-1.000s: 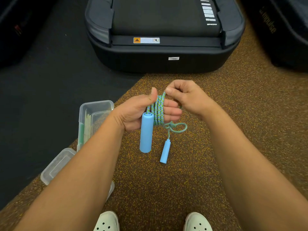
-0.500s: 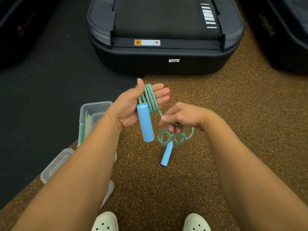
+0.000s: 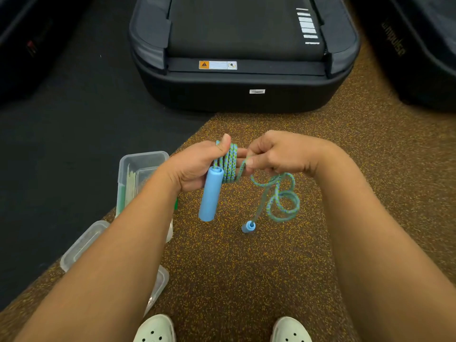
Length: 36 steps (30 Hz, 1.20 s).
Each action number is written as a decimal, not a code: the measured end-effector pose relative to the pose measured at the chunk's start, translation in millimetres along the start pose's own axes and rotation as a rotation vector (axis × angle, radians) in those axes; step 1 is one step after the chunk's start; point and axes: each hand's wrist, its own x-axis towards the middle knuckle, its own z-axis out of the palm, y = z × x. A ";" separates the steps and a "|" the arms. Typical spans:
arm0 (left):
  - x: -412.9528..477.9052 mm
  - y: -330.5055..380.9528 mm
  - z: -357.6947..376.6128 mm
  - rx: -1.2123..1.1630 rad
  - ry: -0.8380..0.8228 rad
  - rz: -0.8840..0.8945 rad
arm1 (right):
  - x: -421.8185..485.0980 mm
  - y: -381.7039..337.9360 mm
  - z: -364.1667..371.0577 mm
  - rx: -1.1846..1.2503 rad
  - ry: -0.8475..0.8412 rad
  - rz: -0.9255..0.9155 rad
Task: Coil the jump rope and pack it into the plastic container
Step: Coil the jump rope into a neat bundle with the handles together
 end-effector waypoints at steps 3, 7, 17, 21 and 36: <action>-0.3 0.9 2.7 0.016 -0.035 -0.020 | 3.2 2.1 -0.6 -0.057 0.106 -0.050; -2.1 1.5 3.9 0.048 -0.111 -0.034 | 9.9 7.1 1.3 -0.071 0.236 -0.149; -7.2 4.9 4.2 -0.071 -0.203 0.025 | 25.0 33.4 19.9 0.359 0.324 -0.264; -6.6 10.4 7.7 -0.190 -0.209 0.137 | 29.9 41.2 34.5 0.519 0.203 -0.192; 6.2 5.7 -3.8 -0.243 0.055 0.281 | 26.5 32.9 37.4 0.053 -0.143 -0.017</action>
